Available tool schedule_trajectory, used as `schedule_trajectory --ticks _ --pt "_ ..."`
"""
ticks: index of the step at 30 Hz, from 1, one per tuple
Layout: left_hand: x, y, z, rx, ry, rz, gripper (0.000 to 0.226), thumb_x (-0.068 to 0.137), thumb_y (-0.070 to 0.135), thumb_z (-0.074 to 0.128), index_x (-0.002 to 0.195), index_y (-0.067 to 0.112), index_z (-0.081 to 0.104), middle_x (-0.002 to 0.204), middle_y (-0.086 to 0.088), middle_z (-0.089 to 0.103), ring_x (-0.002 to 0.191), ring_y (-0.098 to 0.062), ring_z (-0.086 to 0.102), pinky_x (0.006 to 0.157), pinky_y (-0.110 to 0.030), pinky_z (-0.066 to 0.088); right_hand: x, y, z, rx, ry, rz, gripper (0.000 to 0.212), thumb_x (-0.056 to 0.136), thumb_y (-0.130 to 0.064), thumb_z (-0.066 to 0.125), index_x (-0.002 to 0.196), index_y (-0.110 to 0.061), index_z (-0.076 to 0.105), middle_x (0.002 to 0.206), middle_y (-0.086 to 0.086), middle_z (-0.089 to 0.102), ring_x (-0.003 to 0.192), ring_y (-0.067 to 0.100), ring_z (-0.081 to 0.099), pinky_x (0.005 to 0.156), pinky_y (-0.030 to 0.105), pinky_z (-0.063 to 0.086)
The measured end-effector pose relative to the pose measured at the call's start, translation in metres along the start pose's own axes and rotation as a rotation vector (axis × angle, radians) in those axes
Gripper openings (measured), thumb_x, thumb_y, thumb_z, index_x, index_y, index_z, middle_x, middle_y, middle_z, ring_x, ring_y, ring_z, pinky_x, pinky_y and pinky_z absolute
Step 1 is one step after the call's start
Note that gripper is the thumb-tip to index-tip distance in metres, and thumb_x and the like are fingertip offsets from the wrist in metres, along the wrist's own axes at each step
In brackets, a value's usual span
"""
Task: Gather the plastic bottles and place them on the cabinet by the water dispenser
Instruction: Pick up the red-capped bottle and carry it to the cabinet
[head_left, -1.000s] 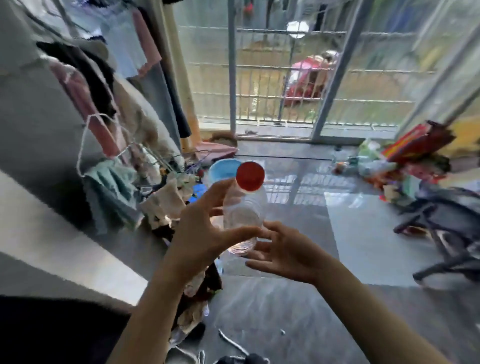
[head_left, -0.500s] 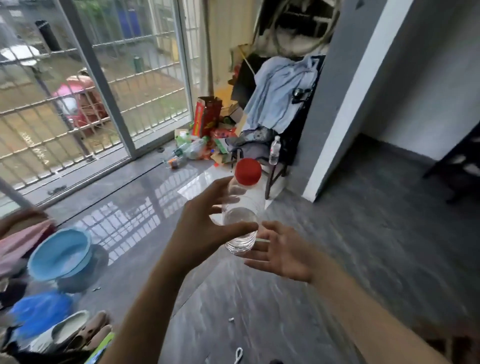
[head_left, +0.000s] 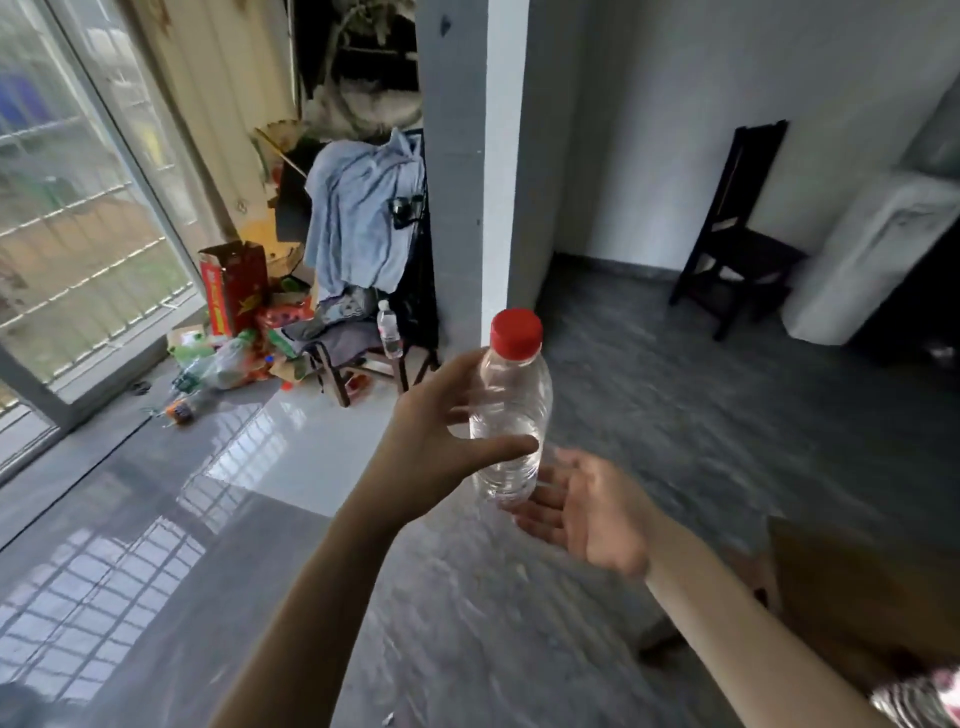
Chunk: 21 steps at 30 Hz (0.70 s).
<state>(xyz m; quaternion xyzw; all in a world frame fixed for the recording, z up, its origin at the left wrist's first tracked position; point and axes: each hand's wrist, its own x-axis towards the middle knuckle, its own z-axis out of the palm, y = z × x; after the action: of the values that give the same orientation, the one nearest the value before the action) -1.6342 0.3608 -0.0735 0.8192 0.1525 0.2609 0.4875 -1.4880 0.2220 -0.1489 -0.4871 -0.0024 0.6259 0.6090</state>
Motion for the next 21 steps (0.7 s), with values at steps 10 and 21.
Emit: schedule_trajectory --ticks 10,21 --pt "0.104 0.01 0.083 -0.071 -0.152 0.02 0.068 0.07 0.023 0.089 0.13 0.029 0.06 0.118 0.008 0.072 0.113 -0.013 0.068 0.096 -0.034 0.054 0.0 -0.077 -0.085 0.16 0.045 -0.062 0.06 0.099 -0.04 0.04 0.136 0.006 0.051 0.134 0.027 0.058 0.105 0.034 0.064 0.087 0.039 0.053" --pt "0.249 -0.015 0.112 -0.087 -0.279 0.059 0.062 0.072 0.015 0.09 0.125 0.028 0.063 0.106 0.015 0.074 0.102 -0.004 0.07 0.088 -0.013 0.05 0.067 -0.183 -0.12 0.234 0.135 -0.134 0.061 0.102 -0.042 0.036 0.136 0.006 0.051 0.131 0.028 0.06 0.112 0.035 0.06 0.095 0.04 0.049"
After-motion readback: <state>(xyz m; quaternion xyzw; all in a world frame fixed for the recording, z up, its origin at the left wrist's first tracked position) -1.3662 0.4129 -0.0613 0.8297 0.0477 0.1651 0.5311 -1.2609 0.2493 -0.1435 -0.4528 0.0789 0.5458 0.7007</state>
